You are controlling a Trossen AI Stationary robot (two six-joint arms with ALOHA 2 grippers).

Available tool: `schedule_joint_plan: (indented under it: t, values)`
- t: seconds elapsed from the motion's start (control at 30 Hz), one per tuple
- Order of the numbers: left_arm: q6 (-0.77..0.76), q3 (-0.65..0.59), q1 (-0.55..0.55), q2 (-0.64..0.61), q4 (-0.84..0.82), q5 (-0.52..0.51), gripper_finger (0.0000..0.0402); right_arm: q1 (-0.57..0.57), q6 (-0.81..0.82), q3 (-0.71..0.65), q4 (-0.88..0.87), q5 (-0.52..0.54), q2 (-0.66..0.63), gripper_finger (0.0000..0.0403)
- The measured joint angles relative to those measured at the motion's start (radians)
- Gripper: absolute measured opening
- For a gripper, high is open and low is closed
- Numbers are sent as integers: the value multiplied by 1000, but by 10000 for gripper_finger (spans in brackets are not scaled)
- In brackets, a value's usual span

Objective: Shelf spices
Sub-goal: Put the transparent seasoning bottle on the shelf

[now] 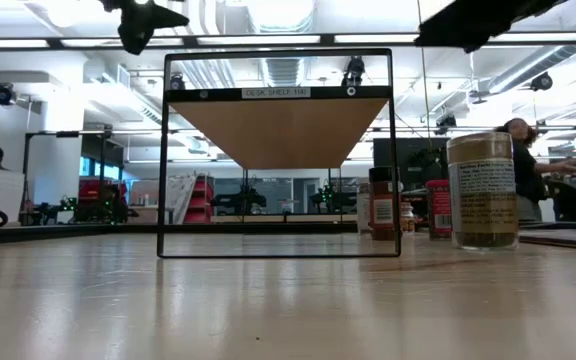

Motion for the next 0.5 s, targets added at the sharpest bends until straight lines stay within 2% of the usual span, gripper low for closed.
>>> schedule_joint_plan:
  t: [0.1, 0.33, 0.5]
  values:
    - [52, -13, 0, 4, 78, -19, 162, -28, 9, 0, 2, 57, -1, 220]
    - [243, -63, -6, 3, 319, -18, 157, -156, 101, 0, -33, 37, 1, 204]
    - [303, -107, -6, -7, 448, -12, 158, -256, 180, 0, -43, 30, 3, 192]
